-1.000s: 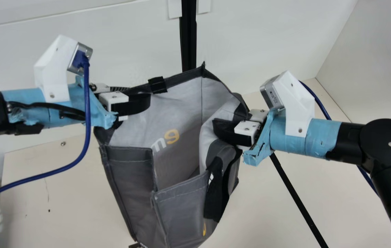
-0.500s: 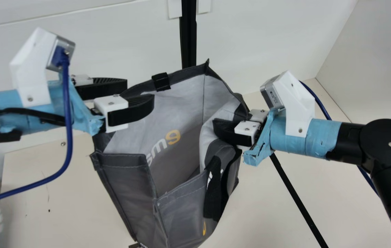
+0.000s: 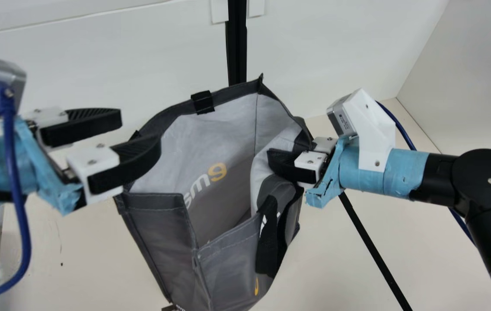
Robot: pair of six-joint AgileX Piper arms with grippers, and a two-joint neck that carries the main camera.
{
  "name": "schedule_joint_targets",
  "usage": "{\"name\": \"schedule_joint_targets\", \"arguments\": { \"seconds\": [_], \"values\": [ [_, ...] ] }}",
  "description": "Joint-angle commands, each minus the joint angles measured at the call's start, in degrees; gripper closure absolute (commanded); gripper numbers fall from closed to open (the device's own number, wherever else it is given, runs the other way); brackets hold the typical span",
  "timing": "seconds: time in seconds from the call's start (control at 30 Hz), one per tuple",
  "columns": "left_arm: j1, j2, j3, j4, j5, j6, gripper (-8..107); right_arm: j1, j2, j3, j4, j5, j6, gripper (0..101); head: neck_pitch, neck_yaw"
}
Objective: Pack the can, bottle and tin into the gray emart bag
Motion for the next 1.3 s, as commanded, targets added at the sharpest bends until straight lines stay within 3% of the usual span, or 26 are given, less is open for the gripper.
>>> {"name": "schedule_joint_targets", "arguments": {
  "seconds": [0.0, 0.4, 0.8, 1.27],
  "values": [
    [0.43, -2.97, 3.23, 2.39, -0.49, -0.59, 9, 0.00, 0.00, 0.00, 0.00, 0.00, 0.00, 101, -1.30, -0.05],
    [1.51, -13.46, 13.76, 19.17, -3.82, -9.05, 9, 0.00, 0.00, 0.00, 0.00, 0.00, 0.00, 101, -1.30, -0.05],
    [-1.12, -20.88, 20.63, 38.42, -5.64, -21.10, 9, 0.00, 0.00, 0.00, 0.00, -0.05, 0.00, 101, -1.30, -0.05],
    [-5.47, -27.24, 28.29, 52.08, -6.50, -31.78, 9, 0.00, 0.00, 0.00, 0.00, -0.05, 0.00, 101, -1.30, -0.05]
  ]
}}
